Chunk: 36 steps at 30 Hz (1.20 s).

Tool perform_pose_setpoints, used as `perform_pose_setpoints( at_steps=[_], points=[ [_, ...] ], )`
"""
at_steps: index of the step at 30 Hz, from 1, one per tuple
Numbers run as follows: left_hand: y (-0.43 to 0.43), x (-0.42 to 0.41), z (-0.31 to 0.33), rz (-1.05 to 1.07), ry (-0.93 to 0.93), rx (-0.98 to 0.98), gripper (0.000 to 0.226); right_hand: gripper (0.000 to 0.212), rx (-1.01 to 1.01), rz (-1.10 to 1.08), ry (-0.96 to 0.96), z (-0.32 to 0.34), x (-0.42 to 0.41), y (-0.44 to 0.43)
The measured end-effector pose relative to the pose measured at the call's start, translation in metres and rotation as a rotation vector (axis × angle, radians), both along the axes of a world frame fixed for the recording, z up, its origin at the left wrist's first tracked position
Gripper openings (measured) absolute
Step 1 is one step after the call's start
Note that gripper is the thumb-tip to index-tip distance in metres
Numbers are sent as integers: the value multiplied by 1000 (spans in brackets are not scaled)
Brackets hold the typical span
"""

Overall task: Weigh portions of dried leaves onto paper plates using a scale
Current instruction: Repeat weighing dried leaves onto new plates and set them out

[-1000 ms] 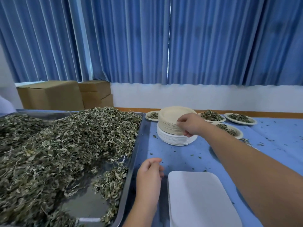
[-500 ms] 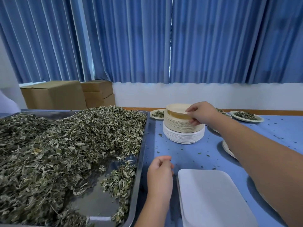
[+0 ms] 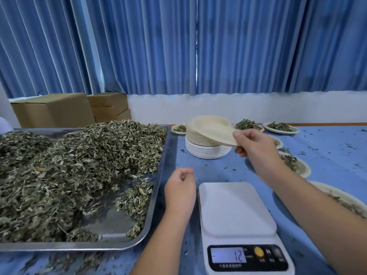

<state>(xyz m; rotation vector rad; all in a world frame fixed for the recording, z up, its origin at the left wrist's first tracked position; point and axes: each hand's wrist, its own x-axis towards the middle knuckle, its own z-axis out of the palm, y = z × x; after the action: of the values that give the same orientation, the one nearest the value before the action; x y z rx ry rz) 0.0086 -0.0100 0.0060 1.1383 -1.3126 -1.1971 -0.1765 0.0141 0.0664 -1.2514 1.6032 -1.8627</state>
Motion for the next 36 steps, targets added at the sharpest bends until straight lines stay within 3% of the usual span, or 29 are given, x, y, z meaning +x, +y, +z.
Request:
perform_pose_setpoints(
  at_steps=[2, 6, 9, 13, 19, 25, 36],
  points=[
    [1, 2, 6, 25, 36, -5, 23, 2, 43, 63, -58, -9, 3, 21],
    [7, 9, 21, -38, 327, 206, 18, 17, 138, 159, -91, -27, 2, 52],
    [11, 13, 26, -153, 444, 330, 29, 21, 157, 216, -60, -32, -4, 69],
    [16, 20, 29, -282, 284, 360, 20, 32, 210, 249, 60, -38, -12, 92],
    [18, 24, 26, -352, 102, 323, 14, 51, 268, 64, 142, -39, -12, 97],
    [16, 29, 25, -346, -89, 260, 7, 37, 374, 53, 173, -38, -13, 100],
    [10, 24, 13, -267, -304, 263, 35, 24, 444, 41, 286, -37, -19, 102]
  ],
)
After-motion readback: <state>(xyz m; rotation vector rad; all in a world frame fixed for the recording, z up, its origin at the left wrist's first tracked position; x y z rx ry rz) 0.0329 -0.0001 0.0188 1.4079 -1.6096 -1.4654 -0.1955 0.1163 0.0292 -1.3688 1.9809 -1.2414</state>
